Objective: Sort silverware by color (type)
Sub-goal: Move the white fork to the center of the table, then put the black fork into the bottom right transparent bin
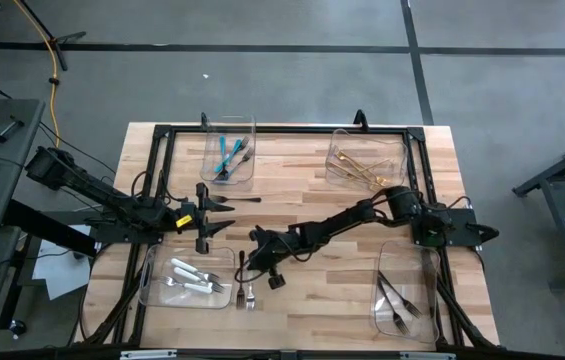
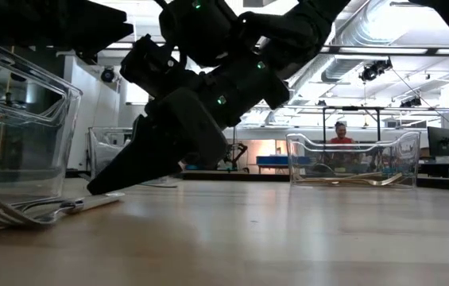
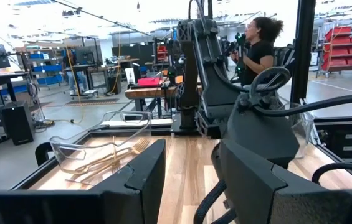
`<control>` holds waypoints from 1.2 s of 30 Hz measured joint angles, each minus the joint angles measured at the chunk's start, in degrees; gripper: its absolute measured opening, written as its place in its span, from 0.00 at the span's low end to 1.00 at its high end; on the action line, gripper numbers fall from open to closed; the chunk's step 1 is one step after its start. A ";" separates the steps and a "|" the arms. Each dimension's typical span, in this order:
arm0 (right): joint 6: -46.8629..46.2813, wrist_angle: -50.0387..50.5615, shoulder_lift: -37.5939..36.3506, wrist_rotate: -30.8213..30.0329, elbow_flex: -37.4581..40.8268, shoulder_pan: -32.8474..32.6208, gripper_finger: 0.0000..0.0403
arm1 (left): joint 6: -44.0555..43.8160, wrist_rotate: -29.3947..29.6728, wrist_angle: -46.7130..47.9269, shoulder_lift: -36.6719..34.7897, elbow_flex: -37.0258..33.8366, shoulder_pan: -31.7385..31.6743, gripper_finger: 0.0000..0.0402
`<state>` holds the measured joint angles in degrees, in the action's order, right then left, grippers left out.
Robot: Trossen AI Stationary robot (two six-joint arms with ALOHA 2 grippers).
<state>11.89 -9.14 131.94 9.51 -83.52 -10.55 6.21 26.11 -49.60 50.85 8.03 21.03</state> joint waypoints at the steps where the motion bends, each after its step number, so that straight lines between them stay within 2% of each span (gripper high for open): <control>1: 0.02 0.58 -0.04 0.48 -0.05 0.16 0.00 | -0.02 0.00 0.03 0.00 0.00 0.00 0.36; 11: 0.99 14.07 -3.58 0.42 0.36 1.87 0.00 | -0.10 0.00 0.50 -0.02 0.00 -0.01 0.36; 16: 0.59 14.48 -5.74 -0.66 3.77 2.44 0.00 | -0.15 0.00 0.52 0.00 0.00 0.01 0.36; 21: -0.90 14.18 -10.53 -4.91 10.43 2.43 0.00 | -0.15 0.00 0.85 -0.02 0.00 -0.01 0.36; 30: -6.83 5.99 -24.88 -13.61 29.93 2.46 0.00 | -0.17 0.00 0.86 0.00 0.00 -0.01 0.36; 36: -9.03 -7.97 -31.99 -15.82 40.11 2.39 0.00 | -0.12 -0.02 0.42 0.00 0.00 -0.01 0.36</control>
<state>2.85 -17.11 99.95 -6.30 -43.42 -8.17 6.09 26.09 -49.18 50.85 8.03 21.02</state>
